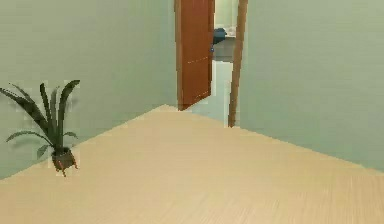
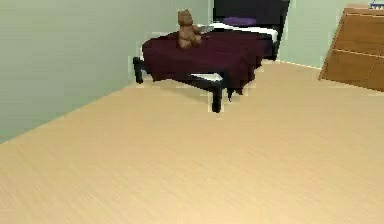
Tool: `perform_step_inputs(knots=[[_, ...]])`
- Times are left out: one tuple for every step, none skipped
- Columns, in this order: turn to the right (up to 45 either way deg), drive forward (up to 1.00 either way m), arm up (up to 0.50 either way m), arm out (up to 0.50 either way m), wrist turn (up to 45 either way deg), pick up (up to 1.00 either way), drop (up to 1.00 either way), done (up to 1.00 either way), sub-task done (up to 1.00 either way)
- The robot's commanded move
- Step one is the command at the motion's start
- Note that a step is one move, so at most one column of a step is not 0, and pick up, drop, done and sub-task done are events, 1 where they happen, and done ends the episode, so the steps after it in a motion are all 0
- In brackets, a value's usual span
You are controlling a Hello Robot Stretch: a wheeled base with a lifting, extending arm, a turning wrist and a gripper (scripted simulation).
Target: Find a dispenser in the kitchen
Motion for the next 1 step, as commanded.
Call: perform_step_inputs(knots=[[0.0, 1.0, 0.0, 0.0, 0.0, 0.0, 0.0, 0.0, 0.0]])
